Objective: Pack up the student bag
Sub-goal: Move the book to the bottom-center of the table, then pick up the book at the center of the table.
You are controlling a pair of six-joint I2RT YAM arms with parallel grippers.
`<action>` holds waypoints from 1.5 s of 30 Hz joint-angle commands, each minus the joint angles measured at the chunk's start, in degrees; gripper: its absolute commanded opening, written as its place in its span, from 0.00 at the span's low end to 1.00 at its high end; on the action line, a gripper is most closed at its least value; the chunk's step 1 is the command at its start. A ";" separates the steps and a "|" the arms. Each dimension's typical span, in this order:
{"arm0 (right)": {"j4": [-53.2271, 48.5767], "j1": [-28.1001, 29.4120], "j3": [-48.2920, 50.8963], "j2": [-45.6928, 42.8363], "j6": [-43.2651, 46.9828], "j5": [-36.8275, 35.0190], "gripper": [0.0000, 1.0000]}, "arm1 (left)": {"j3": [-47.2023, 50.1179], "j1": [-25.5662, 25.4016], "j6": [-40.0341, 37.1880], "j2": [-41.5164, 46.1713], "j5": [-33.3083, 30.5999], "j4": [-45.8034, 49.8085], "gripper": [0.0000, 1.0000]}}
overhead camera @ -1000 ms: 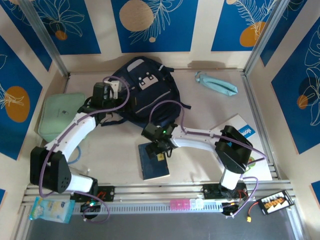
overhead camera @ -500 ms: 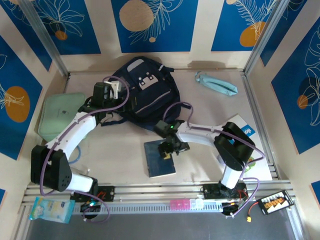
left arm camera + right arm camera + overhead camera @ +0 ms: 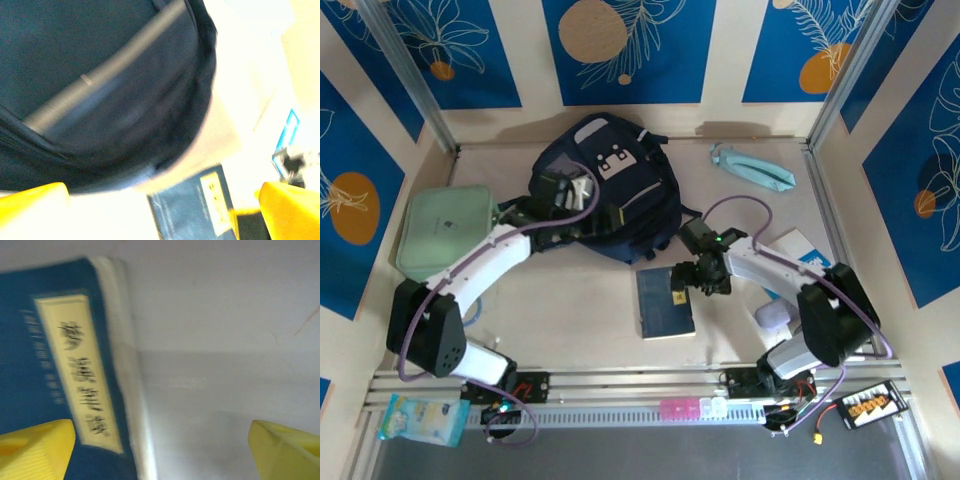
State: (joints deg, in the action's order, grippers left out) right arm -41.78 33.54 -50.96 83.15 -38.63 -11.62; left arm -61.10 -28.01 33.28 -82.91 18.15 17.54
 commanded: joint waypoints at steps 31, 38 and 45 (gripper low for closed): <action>7.06 -0.40 5.12 6.91 -2.15 9.89 0.23 | 9.97 -16.88 22.80 -17.32 11.12 -13.57 0.48; 7.72 -0.32 5.70 7.06 -2.90 10.21 0.21 | 8.99 -17.09 22.40 -18.97 14.31 -17.52 0.43; 8.52 -0.14 5.96 7.71 -3.47 10.82 0.19 | 10.99 -17.63 20.34 -12.29 14.63 -24.20 0.40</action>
State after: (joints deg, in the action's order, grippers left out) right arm -34.02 32.58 -46.15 88.09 -41.04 -2.70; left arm -50.15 -44.45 55.00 -99.77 29.02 2.07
